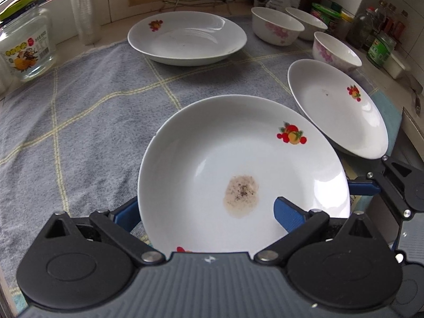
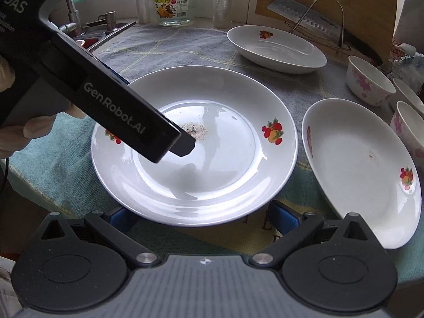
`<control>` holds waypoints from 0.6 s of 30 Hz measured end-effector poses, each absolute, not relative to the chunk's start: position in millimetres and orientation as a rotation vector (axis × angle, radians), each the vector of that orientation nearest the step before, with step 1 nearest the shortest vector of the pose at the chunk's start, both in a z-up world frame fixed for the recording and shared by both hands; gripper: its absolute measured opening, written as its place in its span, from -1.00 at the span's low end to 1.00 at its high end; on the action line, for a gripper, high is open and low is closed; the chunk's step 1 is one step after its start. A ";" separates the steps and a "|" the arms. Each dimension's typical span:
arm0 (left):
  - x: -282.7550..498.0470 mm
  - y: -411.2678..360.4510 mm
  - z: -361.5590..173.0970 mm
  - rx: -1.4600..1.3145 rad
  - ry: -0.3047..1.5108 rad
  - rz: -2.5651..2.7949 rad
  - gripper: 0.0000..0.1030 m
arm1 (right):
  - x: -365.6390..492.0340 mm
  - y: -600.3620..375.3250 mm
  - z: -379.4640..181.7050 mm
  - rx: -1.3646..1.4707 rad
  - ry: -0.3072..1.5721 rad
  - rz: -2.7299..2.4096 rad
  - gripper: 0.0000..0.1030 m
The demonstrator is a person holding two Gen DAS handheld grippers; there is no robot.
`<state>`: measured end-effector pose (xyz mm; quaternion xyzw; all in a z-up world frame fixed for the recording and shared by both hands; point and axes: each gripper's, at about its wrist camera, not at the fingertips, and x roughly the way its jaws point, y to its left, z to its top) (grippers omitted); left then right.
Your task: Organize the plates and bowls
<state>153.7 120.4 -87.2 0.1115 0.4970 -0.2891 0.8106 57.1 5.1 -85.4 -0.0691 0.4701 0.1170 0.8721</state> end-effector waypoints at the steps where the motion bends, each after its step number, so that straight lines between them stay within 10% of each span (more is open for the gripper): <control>1: 153.9 120.3 -88.0 0.241 1.065 -0.622 0.99 | 56.5 5.3 -85.5 -0.142 0.980 0.241 1.00; 18: 158.9 115.0 -93.2 0.301 1.063 -0.615 1.00 | 54.3 3.7 -87.0 -0.147 0.954 0.259 1.00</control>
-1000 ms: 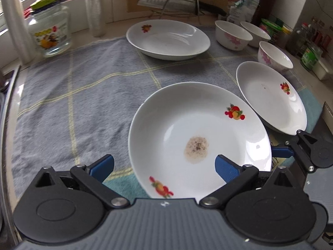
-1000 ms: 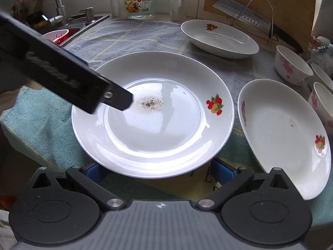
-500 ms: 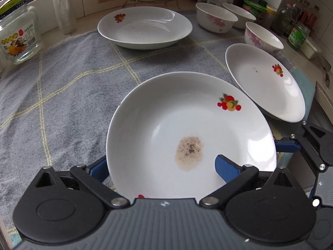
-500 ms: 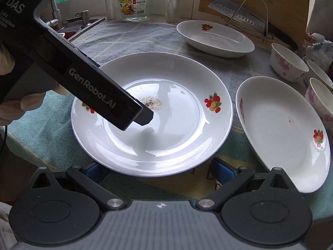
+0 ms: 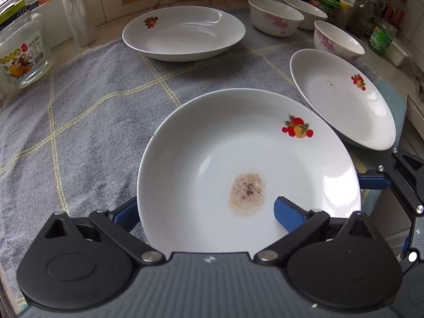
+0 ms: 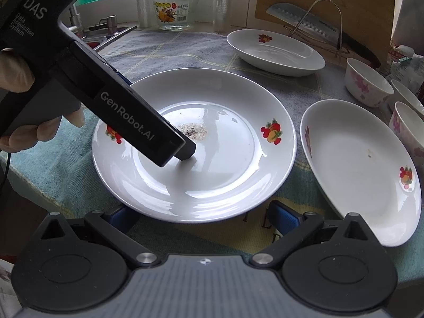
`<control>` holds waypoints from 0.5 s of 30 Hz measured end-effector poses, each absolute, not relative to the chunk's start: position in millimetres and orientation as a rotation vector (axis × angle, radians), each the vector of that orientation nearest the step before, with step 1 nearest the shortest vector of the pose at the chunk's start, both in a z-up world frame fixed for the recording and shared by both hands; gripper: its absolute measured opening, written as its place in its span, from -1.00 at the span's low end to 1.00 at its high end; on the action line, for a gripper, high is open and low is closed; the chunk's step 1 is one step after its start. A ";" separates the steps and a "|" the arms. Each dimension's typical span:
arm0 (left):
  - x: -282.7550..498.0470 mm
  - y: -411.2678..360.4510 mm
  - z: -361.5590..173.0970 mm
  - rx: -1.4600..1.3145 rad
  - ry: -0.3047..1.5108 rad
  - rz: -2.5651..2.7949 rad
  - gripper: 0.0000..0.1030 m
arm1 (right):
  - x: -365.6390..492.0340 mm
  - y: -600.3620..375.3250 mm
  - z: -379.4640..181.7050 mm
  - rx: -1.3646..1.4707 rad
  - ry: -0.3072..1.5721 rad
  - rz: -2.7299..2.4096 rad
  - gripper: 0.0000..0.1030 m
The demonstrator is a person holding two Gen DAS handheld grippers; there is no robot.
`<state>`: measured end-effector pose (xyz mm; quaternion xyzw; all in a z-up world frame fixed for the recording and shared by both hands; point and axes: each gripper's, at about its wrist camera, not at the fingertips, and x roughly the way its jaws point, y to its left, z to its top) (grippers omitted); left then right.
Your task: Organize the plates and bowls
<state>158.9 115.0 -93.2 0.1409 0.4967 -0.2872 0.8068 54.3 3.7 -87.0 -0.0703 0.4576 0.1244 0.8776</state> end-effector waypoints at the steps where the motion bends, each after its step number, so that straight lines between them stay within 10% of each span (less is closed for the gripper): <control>1: 159.1 115.3 -93.3 0.303 1.061 -0.618 1.00 | 54.3 2.6 -87.0 -0.151 0.950 0.270 1.00; 15: 153.0 118.8 -92.3 0.288 1.017 -0.622 1.00 | 51.2 -13.4 -90.0 -0.209 0.883 0.420 1.00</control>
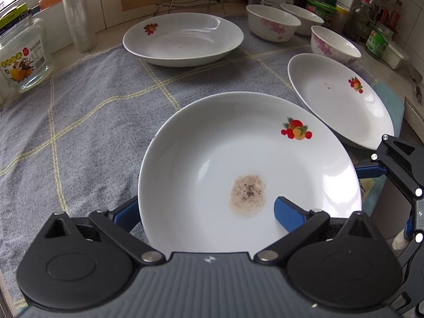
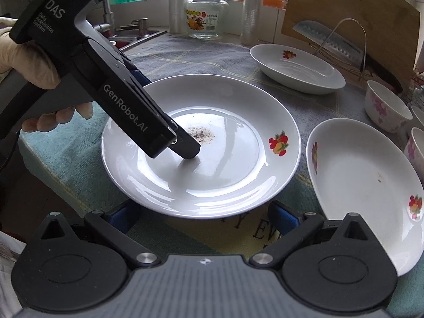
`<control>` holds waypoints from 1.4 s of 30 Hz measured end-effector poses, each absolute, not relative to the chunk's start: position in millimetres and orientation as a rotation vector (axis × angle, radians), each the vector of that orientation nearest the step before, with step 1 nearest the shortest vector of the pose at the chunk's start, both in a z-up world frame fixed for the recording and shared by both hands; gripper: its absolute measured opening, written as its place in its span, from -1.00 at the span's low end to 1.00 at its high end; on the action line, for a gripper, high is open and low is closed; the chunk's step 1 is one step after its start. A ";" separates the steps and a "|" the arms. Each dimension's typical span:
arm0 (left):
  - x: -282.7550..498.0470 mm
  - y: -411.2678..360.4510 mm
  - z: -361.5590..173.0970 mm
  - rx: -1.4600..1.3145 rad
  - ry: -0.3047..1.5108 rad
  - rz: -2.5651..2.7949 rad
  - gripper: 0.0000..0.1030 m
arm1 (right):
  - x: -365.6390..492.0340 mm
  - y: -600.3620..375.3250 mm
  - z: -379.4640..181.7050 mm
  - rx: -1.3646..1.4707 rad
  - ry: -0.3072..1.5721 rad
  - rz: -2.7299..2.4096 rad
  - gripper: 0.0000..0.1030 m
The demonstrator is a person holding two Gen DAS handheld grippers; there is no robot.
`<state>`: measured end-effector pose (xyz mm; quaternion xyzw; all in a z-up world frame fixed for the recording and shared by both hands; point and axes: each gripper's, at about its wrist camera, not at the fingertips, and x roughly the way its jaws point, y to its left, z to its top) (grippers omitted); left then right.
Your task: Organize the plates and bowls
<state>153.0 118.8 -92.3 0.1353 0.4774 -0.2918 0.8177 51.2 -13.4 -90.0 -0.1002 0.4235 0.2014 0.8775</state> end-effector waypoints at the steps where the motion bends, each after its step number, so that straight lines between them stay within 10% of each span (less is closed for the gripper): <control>1: 153.1 119.2 -92.4 0.287 1.014 -0.623 1.00 | 50.8 -14.0 -90.4 -0.210 0.877 0.427 1.00; 42: 216.4 112.4 -83.6 0.384 1.070 -1.029 0.57 | 63.3 -9.1 -89.9 -0.206 0.864 0.442 1.00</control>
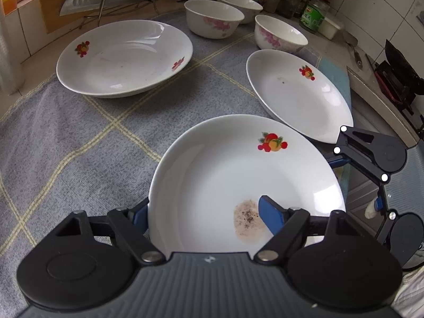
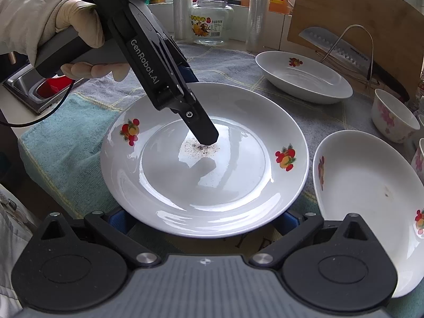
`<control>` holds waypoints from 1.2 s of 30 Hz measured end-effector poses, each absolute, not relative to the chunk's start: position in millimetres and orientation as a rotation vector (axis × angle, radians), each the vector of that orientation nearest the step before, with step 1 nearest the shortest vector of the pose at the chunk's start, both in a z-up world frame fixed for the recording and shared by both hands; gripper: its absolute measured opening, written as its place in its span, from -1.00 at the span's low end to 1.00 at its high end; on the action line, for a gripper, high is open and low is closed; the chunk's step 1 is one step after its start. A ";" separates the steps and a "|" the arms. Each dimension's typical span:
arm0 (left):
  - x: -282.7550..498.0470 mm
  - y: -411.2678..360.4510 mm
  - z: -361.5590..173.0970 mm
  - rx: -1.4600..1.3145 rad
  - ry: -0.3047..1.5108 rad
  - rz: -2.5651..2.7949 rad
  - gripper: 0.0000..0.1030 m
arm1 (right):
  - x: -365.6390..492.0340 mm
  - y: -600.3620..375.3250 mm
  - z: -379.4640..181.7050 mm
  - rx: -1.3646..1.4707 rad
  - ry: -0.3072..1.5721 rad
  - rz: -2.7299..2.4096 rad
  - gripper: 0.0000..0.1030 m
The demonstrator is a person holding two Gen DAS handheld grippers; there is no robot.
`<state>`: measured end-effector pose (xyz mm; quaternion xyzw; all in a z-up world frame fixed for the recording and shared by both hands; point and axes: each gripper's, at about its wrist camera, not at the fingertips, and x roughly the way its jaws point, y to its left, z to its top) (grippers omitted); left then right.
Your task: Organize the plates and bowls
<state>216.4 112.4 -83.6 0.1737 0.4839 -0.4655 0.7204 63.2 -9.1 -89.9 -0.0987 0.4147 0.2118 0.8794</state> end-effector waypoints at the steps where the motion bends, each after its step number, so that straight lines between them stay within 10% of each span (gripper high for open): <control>1: 216.3 112.3 -83.6 0.384 1.068 -1.031 0.57 | 63.1 -8.7 -89.6 -0.207 0.866 0.440 1.00; 36: 252.7 239.4 -49.9 0.224 0.986 -0.705 0.57 | 151.4 81.1 -72.0 -0.337 0.795 0.701 1.00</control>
